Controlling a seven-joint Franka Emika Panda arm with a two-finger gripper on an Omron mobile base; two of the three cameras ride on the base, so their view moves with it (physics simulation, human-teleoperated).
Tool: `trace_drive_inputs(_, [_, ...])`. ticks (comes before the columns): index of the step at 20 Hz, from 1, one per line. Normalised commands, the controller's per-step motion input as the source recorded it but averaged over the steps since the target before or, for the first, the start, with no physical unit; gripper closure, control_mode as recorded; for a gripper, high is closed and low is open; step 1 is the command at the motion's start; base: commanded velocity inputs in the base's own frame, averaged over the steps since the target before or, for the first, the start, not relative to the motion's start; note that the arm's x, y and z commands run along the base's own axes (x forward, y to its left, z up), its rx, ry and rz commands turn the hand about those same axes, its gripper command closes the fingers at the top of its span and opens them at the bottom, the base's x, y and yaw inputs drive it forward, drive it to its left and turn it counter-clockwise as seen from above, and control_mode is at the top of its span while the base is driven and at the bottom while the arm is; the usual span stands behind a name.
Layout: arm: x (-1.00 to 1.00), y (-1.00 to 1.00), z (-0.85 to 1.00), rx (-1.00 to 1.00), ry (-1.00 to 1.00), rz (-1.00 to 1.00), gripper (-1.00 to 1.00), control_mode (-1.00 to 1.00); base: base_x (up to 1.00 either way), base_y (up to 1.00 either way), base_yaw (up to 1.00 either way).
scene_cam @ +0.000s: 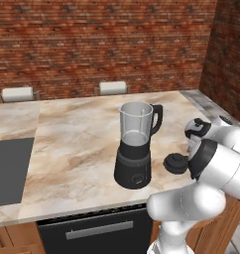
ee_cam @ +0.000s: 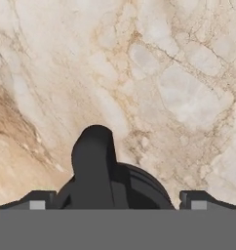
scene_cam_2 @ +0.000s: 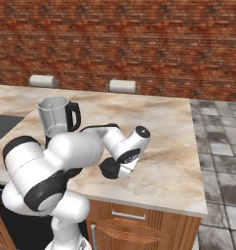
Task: Close the lid blender by securely placing the lid on top.
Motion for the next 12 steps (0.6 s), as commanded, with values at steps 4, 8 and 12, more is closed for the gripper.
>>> trace_drive_inputs(4, [0.13,-0.02,-0.21,0.00,0.00,0.00,-1.00,-1.00,0.00,0.00,0.00])
trace_drive_inputs(8, [0.08,-0.06,-0.21,0.00,0.00,0.00,-1.00,-1.00,0.00,0.00,0.00])
trace_drive_inputs(12, [0.07,0.00,-0.22,0.00,0.00,0.00,-1.00,-1.00,0.00,0.00,0.00])
